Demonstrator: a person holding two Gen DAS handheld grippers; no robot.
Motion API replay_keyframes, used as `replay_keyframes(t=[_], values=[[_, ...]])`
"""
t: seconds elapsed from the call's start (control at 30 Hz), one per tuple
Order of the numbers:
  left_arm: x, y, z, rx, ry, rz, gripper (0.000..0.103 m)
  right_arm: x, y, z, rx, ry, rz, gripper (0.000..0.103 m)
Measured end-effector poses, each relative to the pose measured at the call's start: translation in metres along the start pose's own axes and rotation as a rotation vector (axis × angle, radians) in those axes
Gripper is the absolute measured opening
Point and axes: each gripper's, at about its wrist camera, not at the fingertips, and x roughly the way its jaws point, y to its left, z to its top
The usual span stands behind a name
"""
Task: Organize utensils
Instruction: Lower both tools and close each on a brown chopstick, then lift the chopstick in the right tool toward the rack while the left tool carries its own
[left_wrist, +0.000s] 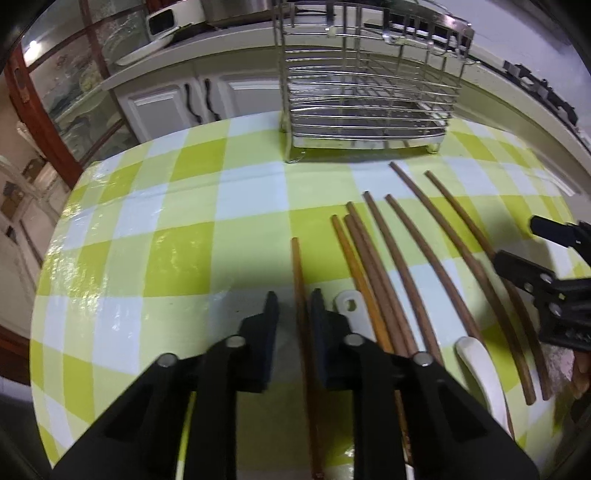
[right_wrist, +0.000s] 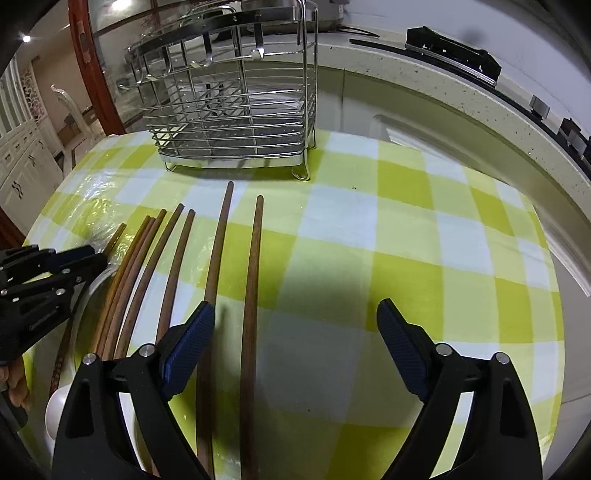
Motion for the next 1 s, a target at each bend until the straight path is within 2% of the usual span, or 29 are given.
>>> replay_keyframes(t=[0.1, 0.37, 0.53, 0.6, 0.67, 0.73, 1.0], values=[[0.0, -0.002, 0.0, 0.018, -0.012, -0.024, 0.007, 0.006, 0.005, 0.004, 0.009, 0.01, -0.018, 0.071], [-0.001, 0.011, -0.003, 0.008, -0.033, -0.097, 0.006, 0.021, 0.023, 0.02, -0.024, 0.047, -0.038, 0.061], [-0.006, 0.016, -0.006, 0.01, -0.064, -0.14, 0.006, 0.025, 0.027, 0.027, -0.035, 0.061, -0.009, 0.053], [-0.007, 0.021, -0.005, 0.009, -0.076, -0.15, 0.006, 0.025, 0.032, 0.028, -0.053, 0.064, 0.005, 0.046], [-0.009, 0.026, -0.004, 0.004, -0.084, -0.159, 0.006, 0.025, 0.037, 0.031, -0.064, 0.066, 0.009, 0.026], [-0.012, 0.031, -0.002, -0.001, -0.092, -0.167, 0.006, 0.026, 0.038, 0.032, -0.069, 0.069, 0.0, 0.013], [-0.036, 0.042, 0.0, 0.005, -0.132, -0.18, 0.006, 0.018, 0.028, 0.031, -0.019, 0.036, 0.034, 0.009]])
